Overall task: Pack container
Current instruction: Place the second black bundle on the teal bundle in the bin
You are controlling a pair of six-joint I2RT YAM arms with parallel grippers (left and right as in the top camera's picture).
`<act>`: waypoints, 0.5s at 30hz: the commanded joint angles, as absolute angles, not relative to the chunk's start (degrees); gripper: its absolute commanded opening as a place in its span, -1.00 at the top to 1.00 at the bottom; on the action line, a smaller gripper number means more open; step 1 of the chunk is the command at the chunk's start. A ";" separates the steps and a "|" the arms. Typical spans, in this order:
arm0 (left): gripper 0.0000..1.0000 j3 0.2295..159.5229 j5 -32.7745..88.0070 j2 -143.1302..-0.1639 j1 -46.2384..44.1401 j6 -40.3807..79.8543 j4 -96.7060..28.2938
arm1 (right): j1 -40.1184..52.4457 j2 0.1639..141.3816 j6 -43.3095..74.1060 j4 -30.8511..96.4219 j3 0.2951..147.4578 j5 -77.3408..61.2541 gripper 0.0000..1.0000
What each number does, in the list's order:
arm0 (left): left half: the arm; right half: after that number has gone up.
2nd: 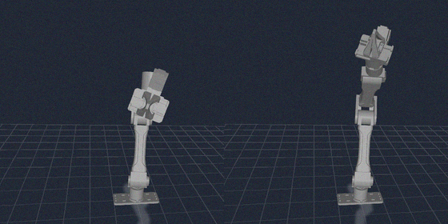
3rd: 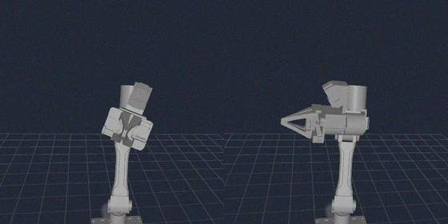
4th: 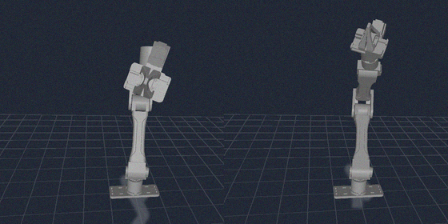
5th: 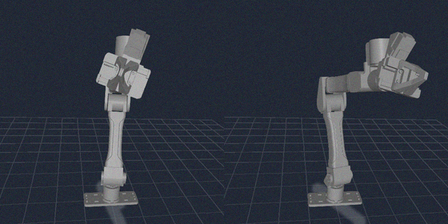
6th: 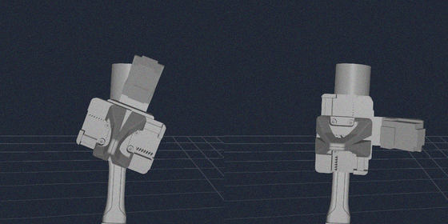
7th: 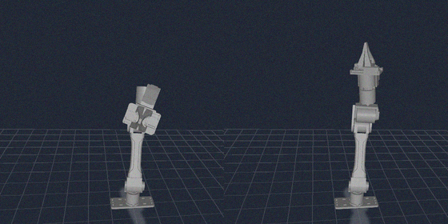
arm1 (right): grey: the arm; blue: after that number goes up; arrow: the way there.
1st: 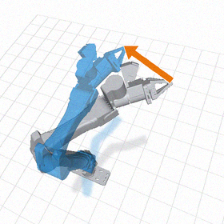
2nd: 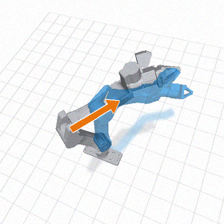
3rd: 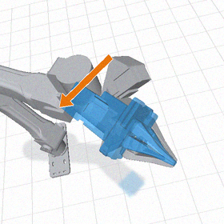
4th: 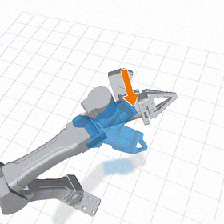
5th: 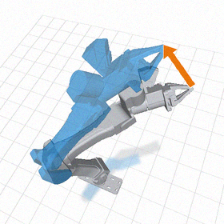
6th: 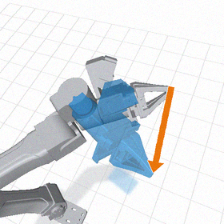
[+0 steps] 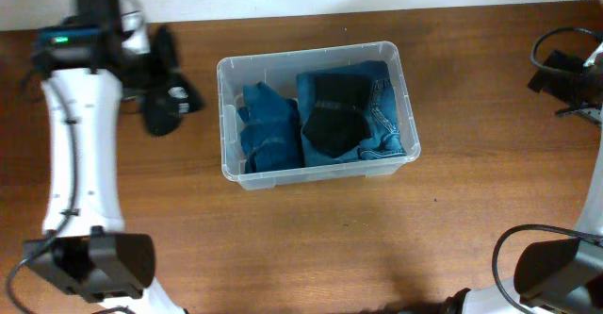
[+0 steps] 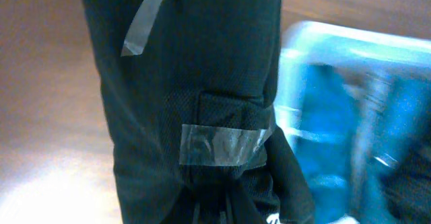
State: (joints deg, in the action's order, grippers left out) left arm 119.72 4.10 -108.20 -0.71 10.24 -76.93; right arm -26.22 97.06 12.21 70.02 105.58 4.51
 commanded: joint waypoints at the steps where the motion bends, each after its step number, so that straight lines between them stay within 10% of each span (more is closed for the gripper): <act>1: 0.99 120.92 2.66 -106.72 -7.57 9.10 -76.16 | -26.33 97.12 12.45 69.87 105.93 4.99 -0.97; 15: 0.99 120.90 -7.88 -108.88 -23.94 14.44 -74.67 | -26.33 97.12 12.45 69.87 105.93 4.99 -0.97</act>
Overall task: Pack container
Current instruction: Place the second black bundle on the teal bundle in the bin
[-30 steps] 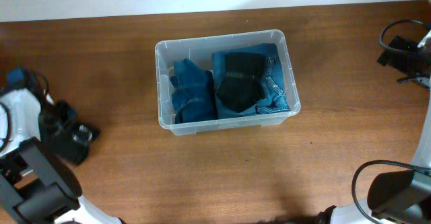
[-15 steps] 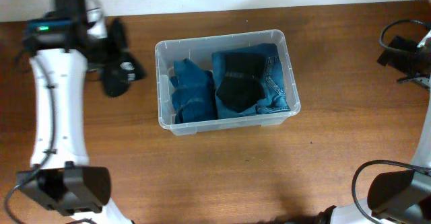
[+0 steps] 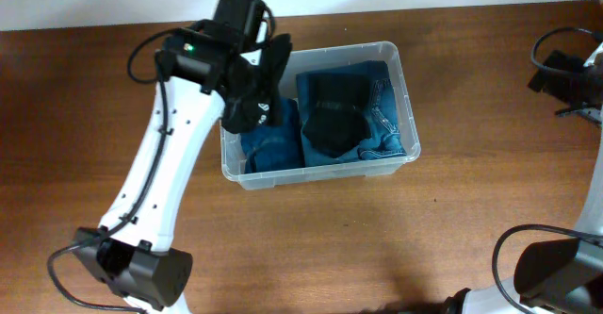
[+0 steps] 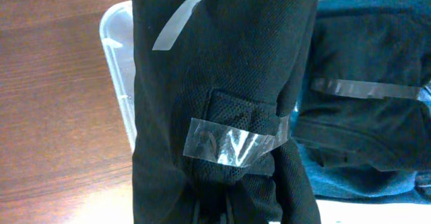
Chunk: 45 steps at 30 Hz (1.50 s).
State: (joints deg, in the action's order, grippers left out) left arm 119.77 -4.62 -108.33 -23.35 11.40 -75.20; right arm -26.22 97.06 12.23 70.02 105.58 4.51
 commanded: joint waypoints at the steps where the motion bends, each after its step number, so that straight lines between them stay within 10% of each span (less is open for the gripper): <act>1: 0.99 120.86 -7.99 -109.34 -24.14 15.11 -74.83 | -26.33 97.12 12.45 69.87 105.93 4.99 -0.97; 7: 0.94 120.84 -8.78 -112.75 -24.29 18.87 -75.96 | -26.33 97.12 12.45 69.87 105.93 4.99 -0.97; 10: -0.74 120.84 -7.70 -114.56 -24.29 18.85 -76.84 | -26.33 97.12 12.45 69.87 105.93 4.99 -0.97; 11: -0.99 120.84 -7.29 -115.02 -24.29 18.83 -77.28 | -26.33 97.12 12.45 69.87 105.93 4.99 -0.97; 45: -0.99 133.97 -17.82 -103.22 -23.68 17.50 -96.68 | -26.33 97.12 12.45 69.87 105.93 4.99 -0.97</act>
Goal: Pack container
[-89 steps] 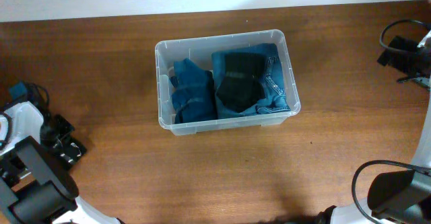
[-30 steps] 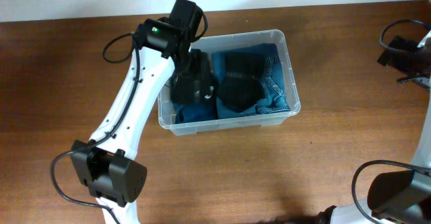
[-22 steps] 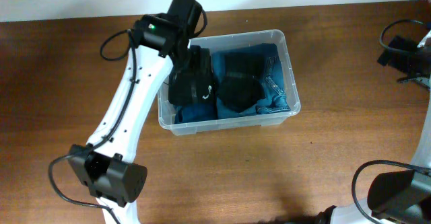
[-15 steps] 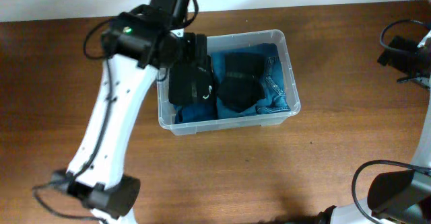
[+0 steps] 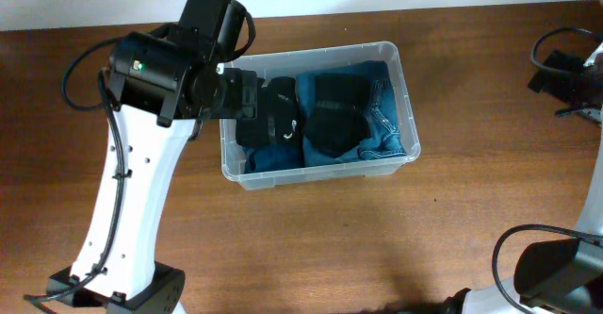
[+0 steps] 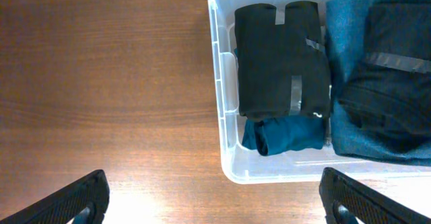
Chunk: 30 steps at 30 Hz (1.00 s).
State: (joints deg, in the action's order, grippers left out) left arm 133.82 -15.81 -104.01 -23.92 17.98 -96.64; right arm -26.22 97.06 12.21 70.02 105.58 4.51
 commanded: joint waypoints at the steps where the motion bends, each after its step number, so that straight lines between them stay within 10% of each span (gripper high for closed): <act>1: -0.99 133.97 -17.82 -102.91 -23.68 17.50 -96.68 | -26.33 97.12 12.45 69.87 105.93 4.99 -0.97; 14: -0.99 130.41 -17.80 -88.84 -23.07 17.50 -96.68 | -26.33 97.12 12.45 69.87 105.93 4.99 -0.97; 30: -0.99 65.65 -17.69 -54.70 -11.31 19.70 -81.58 | -26.33 97.12 12.45 69.87 105.93 4.99 -0.97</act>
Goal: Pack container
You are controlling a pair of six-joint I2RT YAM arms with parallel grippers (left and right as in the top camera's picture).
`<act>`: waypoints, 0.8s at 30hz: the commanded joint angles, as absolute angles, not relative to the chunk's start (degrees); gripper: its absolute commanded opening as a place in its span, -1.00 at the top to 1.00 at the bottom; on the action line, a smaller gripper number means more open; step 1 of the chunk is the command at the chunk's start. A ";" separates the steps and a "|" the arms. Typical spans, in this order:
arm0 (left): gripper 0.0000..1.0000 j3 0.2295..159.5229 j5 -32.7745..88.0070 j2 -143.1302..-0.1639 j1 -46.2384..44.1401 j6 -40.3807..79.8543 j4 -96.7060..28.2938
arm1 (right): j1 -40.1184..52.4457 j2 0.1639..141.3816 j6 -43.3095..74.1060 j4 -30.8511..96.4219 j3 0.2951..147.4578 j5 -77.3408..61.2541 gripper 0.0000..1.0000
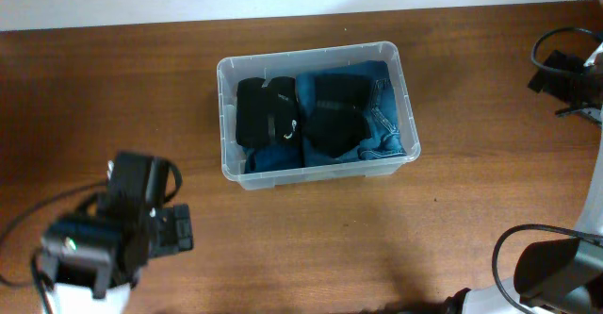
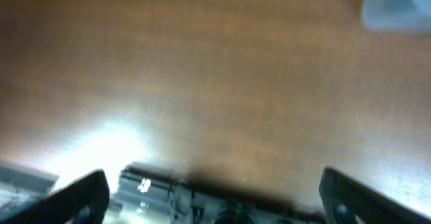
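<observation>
The clear plastic container [image 1: 226, 67] stands mid-table. In its left half a black folded garment [image 1: 266, 111] with tape strips lies on a blue garment [image 1: 275, 156]. In its right half a second black garment [image 1: 334, 116] lies on folded blue jeans [image 1: 384, 116]. My left gripper [image 1: 175, 229] is at the table's front left, well clear of the box. In the wrist view the left gripper [image 2: 214, 200] is open and empty over bare wood, with one corner of the container [image 2: 397, 5] blurred at top right. My right gripper [image 1: 548, 69] sits at the far right edge, its jaws unclear.
The wooden table [image 1: 452, 229] stretches around the box on all sides. The right arm's cables and base [image 1: 551, 272] occupy the right edge. The left arm's body [image 1: 94, 253] fills the front left corner.
My left arm was above the container's left side with its gripper open. It now stands at the table's front left, away from the box. The garments lie unchanged.
At first my left gripper held the taped black garment left of the container. Then it held it over the box's left half. Later the garment lay on the blue one inside and the gripper stood open above. Now the arm is back at the front left.
</observation>
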State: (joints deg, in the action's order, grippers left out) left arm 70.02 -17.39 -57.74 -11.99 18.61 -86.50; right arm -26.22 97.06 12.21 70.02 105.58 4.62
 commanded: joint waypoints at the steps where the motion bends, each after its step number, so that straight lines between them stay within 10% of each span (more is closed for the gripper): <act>1: -0.99 65.54 -17.61 -54.72 -11.16 19.70 -79.64 | -26.33 97.12 12.45 69.87 105.93 4.99 -0.97; 16: -0.99 59.94 -17.21 -39.05 -6.31 20.12 -75.66 | -26.33 97.12 12.45 69.87 105.93 4.99 -0.97; 24: -0.99 35.97 -9.17 -26.00 -5.85 10.76 -26.28 | -26.33 97.12 12.45 69.87 105.93 4.99 -0.97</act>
State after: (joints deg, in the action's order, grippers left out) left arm 47.11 -14.70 -29.39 -6.17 16.51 -37.08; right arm -26.22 97.06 12.16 70.04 105.58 4.67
